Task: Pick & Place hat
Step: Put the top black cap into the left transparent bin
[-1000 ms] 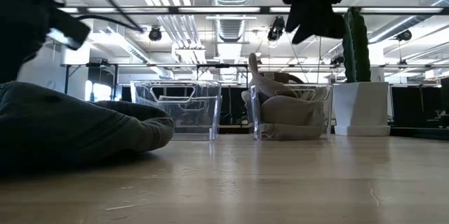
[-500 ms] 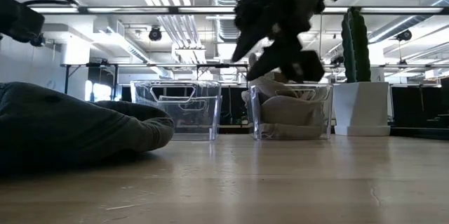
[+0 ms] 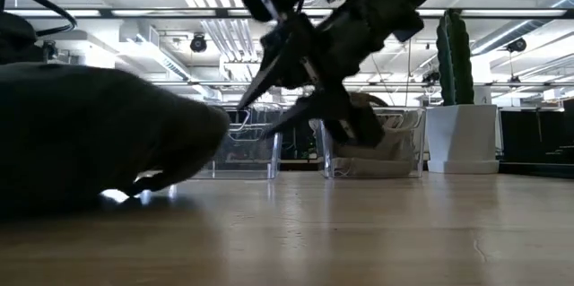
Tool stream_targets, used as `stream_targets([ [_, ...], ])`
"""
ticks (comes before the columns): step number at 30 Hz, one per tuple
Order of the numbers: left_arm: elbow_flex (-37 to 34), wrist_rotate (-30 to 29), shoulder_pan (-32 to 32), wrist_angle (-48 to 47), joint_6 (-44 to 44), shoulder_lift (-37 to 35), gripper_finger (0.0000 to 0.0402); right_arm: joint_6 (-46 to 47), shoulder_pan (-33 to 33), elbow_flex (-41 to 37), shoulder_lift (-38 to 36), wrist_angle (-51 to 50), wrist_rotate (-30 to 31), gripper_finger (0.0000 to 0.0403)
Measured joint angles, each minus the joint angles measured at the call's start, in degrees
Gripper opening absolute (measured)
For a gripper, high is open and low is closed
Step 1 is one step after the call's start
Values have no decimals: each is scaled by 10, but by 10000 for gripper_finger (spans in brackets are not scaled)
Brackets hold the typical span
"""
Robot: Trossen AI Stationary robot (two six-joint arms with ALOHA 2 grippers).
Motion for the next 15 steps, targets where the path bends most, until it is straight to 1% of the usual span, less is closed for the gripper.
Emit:
stream_targets([
  [5,-10,-31,0,37,11,-9,92,12,0,28,46,0,-29,132],
  [8,-10,-47,-1,49,18,-6,92,11,0,54,74,3,-32,132],
  [11,-11,-84,-1,78,47,-5,92,11,-1,83,104,2,-34,132],
  [15,-11,-136,0,143,93,-4,92,10,-4,116,138,0,-58,132],
])
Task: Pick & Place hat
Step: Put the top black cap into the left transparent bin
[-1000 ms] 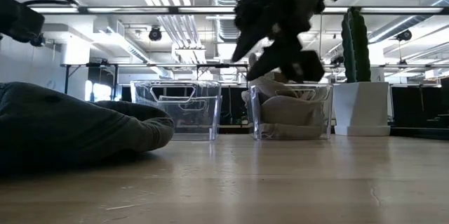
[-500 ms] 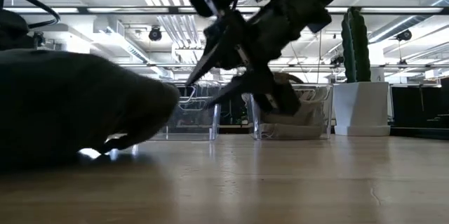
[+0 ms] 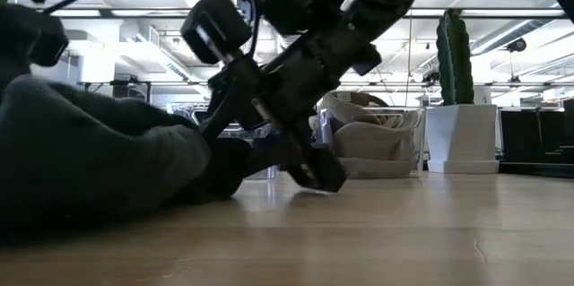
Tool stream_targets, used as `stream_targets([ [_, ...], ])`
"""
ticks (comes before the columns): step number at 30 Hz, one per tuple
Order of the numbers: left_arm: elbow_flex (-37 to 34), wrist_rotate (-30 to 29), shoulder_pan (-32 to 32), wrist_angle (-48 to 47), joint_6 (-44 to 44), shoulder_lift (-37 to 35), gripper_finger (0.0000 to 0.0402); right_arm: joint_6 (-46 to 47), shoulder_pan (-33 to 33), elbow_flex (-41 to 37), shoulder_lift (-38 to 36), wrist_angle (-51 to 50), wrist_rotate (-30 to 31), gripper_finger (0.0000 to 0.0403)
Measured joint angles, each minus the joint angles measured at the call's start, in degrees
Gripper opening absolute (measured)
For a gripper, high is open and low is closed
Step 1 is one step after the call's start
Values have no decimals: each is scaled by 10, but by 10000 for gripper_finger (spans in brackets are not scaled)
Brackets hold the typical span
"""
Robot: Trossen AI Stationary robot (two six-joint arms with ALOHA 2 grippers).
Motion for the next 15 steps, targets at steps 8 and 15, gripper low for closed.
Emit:
stream_targets([
  [8,0,-16,0,106,85,10,92,-6,-2,21,16,-6,-3,132],
  [15,1,-25,16,181,156,44,92,-18,-11,28,15,-5,13,132],
])
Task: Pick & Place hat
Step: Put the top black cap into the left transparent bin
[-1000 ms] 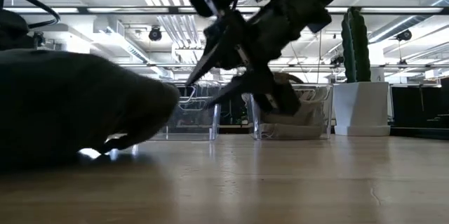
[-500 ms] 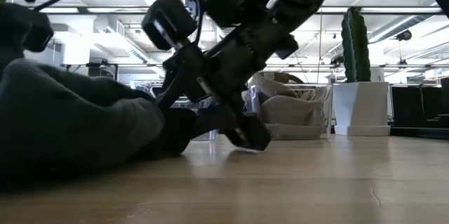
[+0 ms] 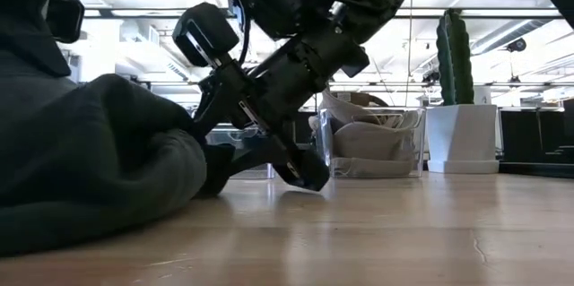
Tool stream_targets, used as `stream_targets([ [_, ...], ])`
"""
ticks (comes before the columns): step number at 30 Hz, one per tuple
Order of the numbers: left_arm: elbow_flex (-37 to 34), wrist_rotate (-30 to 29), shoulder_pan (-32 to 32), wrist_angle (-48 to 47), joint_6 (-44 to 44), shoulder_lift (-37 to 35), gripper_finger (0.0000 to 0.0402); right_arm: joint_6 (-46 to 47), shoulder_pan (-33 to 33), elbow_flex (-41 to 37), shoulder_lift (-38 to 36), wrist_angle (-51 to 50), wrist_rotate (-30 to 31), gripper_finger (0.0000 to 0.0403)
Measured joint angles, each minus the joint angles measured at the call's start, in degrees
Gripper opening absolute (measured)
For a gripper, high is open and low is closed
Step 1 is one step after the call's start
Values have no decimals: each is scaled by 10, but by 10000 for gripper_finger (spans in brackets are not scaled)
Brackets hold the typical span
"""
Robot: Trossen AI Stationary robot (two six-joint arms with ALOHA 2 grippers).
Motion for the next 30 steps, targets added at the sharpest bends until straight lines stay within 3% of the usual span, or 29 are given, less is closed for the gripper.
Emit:
stream_targets([
  [5,2,-3,3,15,10,5,57,-36,1,0,-17,-29,-12,132],
  [8,11,-11,3,19,48,-9,15,-96,0,0,-60,-100,-14,132],
  [10,19,-23,4,14,75,-18,11,-135,0,0,-99,-161,7,132],
  [13,41,-60,4,-3,127,-35,7,-191,-1,0,-158,-251,68,132],
  [17,102,-164,6,-51,240,-67,6,-227,-1,0,-243,-338,186,132],
  [23,244,-333,38,-263,390,-83,6,-239,-2,-1,-344,-419,346,132],
  [26,306,-390,77,-382,443,-71,6,-236,-6,-2,-373,-447,392,132],
  [30,338,-391,163,-430,548,-53,6,-234,-12,-13,-389,-467,409,132],
])
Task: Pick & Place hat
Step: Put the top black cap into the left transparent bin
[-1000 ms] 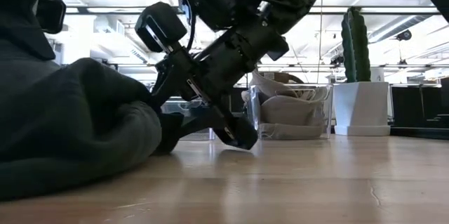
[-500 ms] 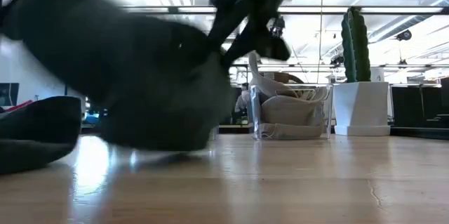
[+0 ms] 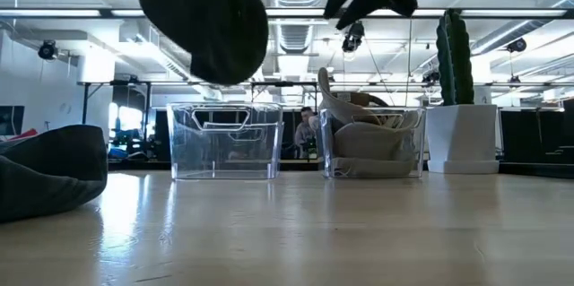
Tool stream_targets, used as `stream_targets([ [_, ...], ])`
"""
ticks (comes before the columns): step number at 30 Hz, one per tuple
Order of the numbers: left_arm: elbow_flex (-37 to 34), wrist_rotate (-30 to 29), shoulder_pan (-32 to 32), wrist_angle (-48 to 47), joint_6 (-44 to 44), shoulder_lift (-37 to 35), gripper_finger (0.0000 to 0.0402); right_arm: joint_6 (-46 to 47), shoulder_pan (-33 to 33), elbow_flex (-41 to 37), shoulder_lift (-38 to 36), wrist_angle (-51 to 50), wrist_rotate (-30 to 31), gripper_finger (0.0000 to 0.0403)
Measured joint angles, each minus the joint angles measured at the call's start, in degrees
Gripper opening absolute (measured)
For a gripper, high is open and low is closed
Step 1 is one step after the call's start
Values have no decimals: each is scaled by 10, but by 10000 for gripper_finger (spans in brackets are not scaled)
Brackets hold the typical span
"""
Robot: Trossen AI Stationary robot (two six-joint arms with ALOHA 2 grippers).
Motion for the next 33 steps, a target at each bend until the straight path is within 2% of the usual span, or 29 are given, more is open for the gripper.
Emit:
stream_targets([
  [2,3,49,52,0,19,10,6,6,-1,-5,0,-6,-1,132],
  [4,4,131,108,7,3,26,6,17,-1,-11,2,-11,-2,132],
  [6,5,212,158,9,-40,47,6,30,-1,-14,7,-13,-6,132],
  [9,5,272,208,-7,-109,88,6,46,-1,-17,16,-26,-11,132],
  [13,8,288,230,-2,-130,147,6,49,-1,-20,19,-28,-21,132],
  [20,76,297,230,11,-57,252,22,51,-1,-34,19,-27,-37,132],
  [25,124,304,234,-32,-48,317,37,66,-3,-51,19,-27,-58,132],
  [29,133,312,233,-74,-66,341,57,73,-3,-55,19,-26,-66,132],
  [33,124,320,234,-86,-124,340,74,69,-3,-55,19,-26,-66,132],
])
